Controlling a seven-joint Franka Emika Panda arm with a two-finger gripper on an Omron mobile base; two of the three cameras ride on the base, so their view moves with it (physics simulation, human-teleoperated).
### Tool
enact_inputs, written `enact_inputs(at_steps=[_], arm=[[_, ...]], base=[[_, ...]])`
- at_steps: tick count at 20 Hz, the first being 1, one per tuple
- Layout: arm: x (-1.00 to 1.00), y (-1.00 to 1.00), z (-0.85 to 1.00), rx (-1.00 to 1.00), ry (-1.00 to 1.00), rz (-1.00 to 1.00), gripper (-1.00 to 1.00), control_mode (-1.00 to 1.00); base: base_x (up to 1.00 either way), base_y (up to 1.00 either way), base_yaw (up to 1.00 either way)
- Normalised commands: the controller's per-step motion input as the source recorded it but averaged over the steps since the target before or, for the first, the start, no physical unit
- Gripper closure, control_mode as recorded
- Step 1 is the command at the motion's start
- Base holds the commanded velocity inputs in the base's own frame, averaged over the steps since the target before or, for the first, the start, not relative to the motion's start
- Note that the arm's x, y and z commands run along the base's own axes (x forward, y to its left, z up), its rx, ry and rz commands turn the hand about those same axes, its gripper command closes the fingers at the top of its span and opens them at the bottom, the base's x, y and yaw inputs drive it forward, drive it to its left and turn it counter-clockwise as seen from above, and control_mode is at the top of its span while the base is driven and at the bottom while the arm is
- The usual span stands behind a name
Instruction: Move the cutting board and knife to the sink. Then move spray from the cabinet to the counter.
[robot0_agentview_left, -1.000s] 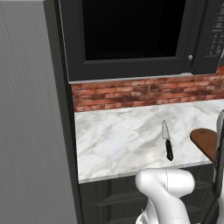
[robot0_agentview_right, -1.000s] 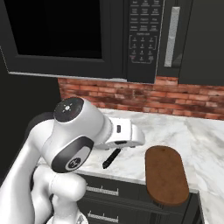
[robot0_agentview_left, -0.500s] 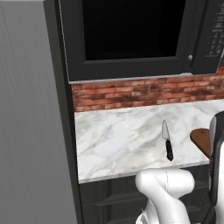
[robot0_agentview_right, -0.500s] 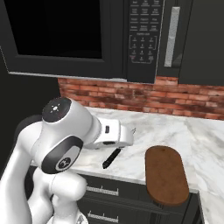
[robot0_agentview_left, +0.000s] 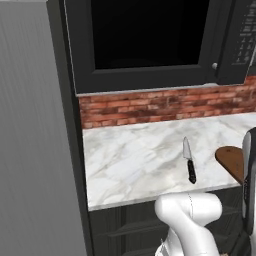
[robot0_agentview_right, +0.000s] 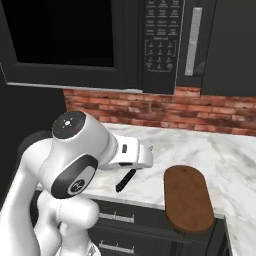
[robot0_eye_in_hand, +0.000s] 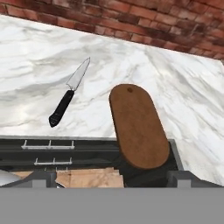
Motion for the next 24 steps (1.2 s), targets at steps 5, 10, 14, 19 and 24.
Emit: enact_inputs(at_steps=[5,10,14,19,24], arm=[[0.00,0.00,0.00,0.00,0.00,0.00,-1.00,1.00],[0.00,0.00,0.00,0.00,0.00,0.00,-1.00,1.00],[0.00,0.00,0.00,0.00,0.00,0.00,-1.00,1.00],[0.00,0.00,0.00,0.00,0.00,0.00,-1.00,1.00],[0.00,0.00,0.00,0.00,0.00,0.00,-1.00,1.00]], base=[[-0.04,-0.02,-0.29],[-0.12,0.05,-0.42],[-0.15,0.01,-0.46],[-0.29,0.09,-0.35],[-0.11,0.33,-0.24]])
